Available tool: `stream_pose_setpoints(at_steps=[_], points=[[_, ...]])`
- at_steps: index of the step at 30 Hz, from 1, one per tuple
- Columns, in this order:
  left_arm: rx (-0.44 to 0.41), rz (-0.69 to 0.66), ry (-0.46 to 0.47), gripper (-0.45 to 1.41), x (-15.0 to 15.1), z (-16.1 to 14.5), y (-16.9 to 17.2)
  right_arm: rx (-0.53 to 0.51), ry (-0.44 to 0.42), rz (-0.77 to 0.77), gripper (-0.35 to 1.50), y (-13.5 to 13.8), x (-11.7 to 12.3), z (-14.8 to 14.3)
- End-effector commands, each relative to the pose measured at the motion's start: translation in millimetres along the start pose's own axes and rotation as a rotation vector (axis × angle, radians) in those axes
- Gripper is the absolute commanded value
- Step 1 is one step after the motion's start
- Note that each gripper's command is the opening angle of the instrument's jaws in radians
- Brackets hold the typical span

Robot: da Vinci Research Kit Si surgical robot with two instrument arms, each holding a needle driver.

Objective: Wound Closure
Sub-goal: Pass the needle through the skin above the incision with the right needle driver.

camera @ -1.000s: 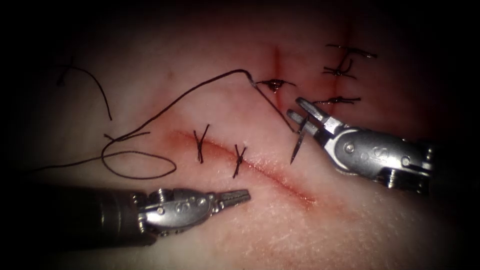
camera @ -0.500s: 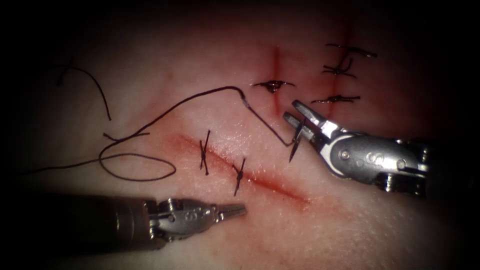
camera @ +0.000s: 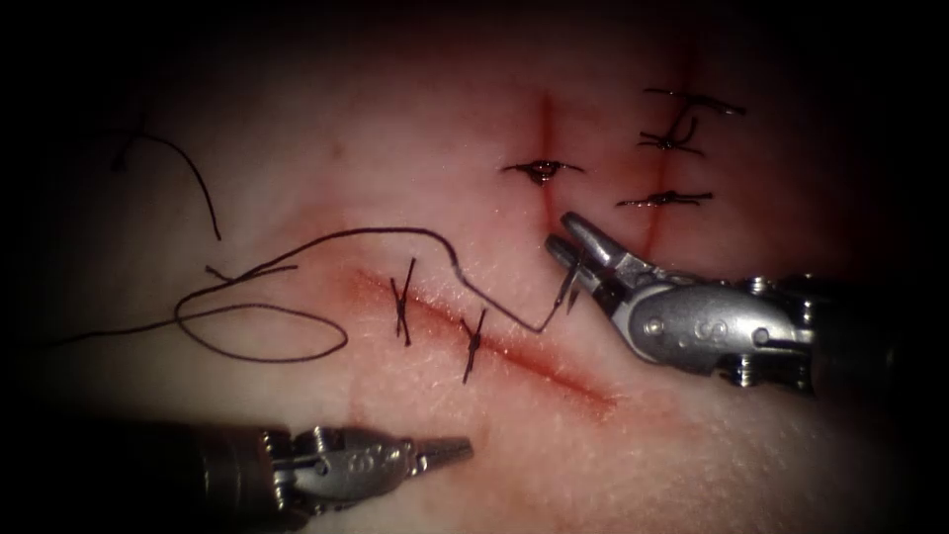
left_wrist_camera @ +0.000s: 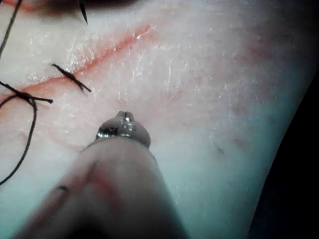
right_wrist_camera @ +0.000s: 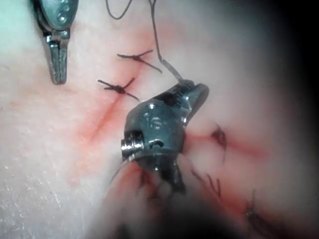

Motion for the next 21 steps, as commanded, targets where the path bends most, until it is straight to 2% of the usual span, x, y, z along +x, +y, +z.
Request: stream_pose_setpoints(at_steps=[1,5,13,21], points=[[-0.001,-0.001,-0.001,-0.38,-0.4,0.6,0.4,-0.002,0.005,-0.004,-0.35,-0.8,-0.4,1.0],[0.002,-0.002,-0.002,-0.38,-0.4,0.5,0.4,-0.003,0.007,-0.008,-0.35,-1.1,-0.8,0.9],[0.000,-0.004,-0.001,-0.40,-0.4,0.7,0.3,-0.014,0.021,-0.011,-0.35,0.2,2.8,0.3],[-0.001,-0.005,-0.001,-0.40,-0.5,0.6,0.3,-0.008,0.018,-0.026,-0.35,-1.0,1.9,0.1]])
